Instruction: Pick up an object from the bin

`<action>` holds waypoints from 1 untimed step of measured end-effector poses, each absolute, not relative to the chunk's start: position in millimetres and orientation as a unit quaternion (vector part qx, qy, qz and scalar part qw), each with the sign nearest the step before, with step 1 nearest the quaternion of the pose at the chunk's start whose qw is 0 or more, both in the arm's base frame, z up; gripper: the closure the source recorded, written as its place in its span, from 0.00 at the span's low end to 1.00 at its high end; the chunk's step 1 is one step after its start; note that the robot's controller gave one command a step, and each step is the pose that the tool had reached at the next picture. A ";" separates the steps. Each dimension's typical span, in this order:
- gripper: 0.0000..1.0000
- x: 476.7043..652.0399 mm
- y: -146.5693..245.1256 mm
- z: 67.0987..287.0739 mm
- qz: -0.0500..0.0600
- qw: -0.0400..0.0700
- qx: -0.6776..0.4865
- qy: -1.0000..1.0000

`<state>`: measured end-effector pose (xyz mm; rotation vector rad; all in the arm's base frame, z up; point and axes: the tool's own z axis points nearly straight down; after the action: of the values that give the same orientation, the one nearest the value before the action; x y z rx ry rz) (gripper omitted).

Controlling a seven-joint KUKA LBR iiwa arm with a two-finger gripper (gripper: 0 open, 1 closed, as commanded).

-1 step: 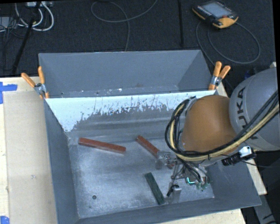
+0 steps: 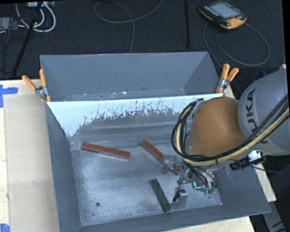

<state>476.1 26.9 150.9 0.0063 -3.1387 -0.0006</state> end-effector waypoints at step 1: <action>0.00 474.7 24.2 106.4 0.000 -0.003 0.007 -1.000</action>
Offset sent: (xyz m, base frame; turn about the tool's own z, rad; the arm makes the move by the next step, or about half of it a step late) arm 0.0375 -0.0245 -0.0809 0.0618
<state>474.7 24.2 106.4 0.0215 -3.1468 -0.0008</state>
